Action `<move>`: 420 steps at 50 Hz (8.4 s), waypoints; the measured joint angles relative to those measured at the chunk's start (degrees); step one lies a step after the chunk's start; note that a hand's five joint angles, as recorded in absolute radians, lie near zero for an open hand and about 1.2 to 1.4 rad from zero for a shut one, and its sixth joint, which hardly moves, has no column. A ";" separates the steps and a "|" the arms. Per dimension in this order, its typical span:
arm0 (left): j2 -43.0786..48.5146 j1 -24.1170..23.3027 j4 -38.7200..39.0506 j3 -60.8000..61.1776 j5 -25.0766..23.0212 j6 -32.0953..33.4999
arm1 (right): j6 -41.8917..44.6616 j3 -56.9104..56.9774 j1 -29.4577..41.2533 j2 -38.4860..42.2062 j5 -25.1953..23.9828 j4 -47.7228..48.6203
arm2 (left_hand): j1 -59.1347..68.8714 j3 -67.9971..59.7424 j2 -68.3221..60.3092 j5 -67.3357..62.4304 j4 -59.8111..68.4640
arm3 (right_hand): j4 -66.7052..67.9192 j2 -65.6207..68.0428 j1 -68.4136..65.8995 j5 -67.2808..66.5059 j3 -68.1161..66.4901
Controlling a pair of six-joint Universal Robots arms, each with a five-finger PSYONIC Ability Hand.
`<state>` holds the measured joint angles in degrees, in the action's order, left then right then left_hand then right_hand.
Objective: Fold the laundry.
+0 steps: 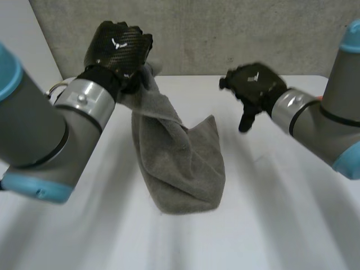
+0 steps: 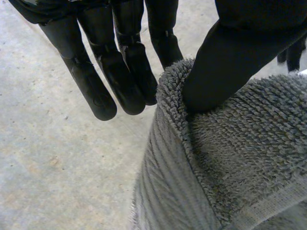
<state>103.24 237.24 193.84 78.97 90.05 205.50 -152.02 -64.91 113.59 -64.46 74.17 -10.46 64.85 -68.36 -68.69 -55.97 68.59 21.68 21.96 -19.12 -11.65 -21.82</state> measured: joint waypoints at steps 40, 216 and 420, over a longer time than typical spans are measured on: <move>-10.60 -0.52 3.95 8.18 -0.59 0.48 | -25.04 47.47 3.30 36.77 -6.15 -16.34 | 0.00 -0.05 0.00 0.00 0.25 | 46.36 45.20 -37.34 -44.07 -45.78; -9.80 10.19 3.30 15.51 -5.16 -6.46 | 5.46 32.47 -4.64 34.12 -8.43 -26.19 | 0.00 -0.06 -0.02 0.04 0.26 | 38.60 38.32 -32.40 -37.05 -38.17; 12.24 17.09 13.34 -12.01 -7.01 -0.06 | 5.79 13.36 -0.92 1.70 9.95 15.70 | -1.93 -0.17 0.15 0.62 0.25 | 46.68 44.99 -36.46 -44.79 -45.66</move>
<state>115.48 254.33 207.18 66.96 83.04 205.44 -146.23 -51.55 112.67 -62.75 84.11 5.23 62.92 -68.52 -68.54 -55.35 68.84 68.35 66.95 -55.58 -56.43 -67.48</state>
